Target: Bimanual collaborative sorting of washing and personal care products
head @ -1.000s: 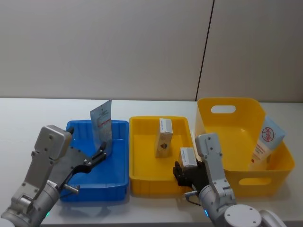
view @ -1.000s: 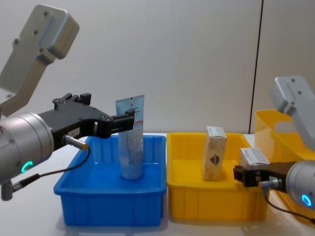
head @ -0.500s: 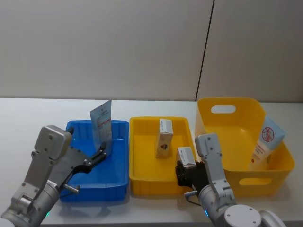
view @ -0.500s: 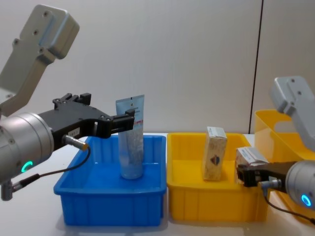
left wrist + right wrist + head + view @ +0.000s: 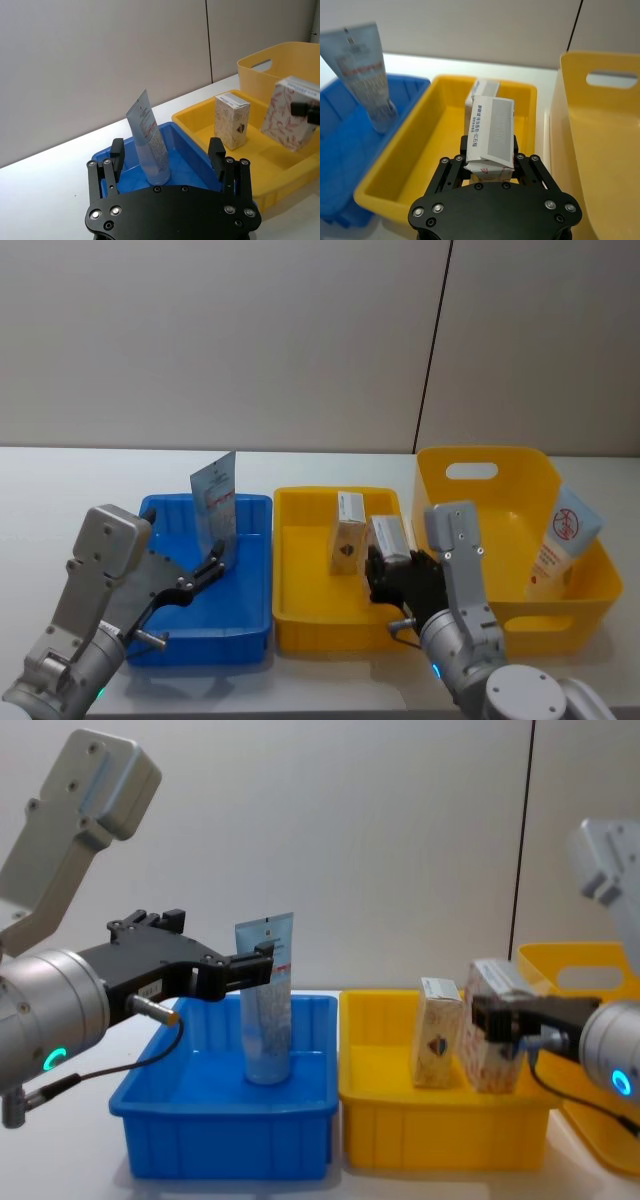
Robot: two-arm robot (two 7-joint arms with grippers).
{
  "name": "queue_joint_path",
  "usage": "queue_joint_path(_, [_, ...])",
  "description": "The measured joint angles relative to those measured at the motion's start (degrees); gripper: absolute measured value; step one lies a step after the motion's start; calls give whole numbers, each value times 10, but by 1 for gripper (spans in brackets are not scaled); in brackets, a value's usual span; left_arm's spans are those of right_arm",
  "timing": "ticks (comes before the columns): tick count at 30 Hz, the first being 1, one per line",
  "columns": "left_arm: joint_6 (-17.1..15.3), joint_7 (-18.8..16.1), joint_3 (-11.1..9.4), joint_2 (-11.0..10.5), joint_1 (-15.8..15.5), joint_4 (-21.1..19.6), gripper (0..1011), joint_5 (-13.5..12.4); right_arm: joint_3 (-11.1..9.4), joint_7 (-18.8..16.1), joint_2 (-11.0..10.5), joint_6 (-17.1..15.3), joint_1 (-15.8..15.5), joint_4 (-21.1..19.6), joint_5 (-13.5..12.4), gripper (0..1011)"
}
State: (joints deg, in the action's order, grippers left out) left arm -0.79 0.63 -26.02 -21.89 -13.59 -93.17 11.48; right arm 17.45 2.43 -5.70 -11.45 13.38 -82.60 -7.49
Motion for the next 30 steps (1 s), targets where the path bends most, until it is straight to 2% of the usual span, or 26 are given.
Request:
queue_joint_path(9, [0, 0, 0, 0, 0, 0, 1001, 0, -16, -18, 8, 44, 3, -25, -20, 370])
queue_joint_path(15, [0, 0, 0, 0, 0, 0, 1001, 0, -40, -25, 16, 72, 11, -53, -40, 370])
queue_joint_path(16, [0, 0, 0, 0, 0, 0, 1001, 0, -40, -25, 16, 72, 11, -53, -40, 368])
queue_joint_path(22, [0, 0, 0, 0, 0, 0, 1001, 0, -73, -19, 21, 84, 16, -83, -54, 368])
queue_joint_path(30, [0, 0, 0, 0, 0, 0, 1001, 0, -105, 6, 21, 75, 9, -111, -56, 368])
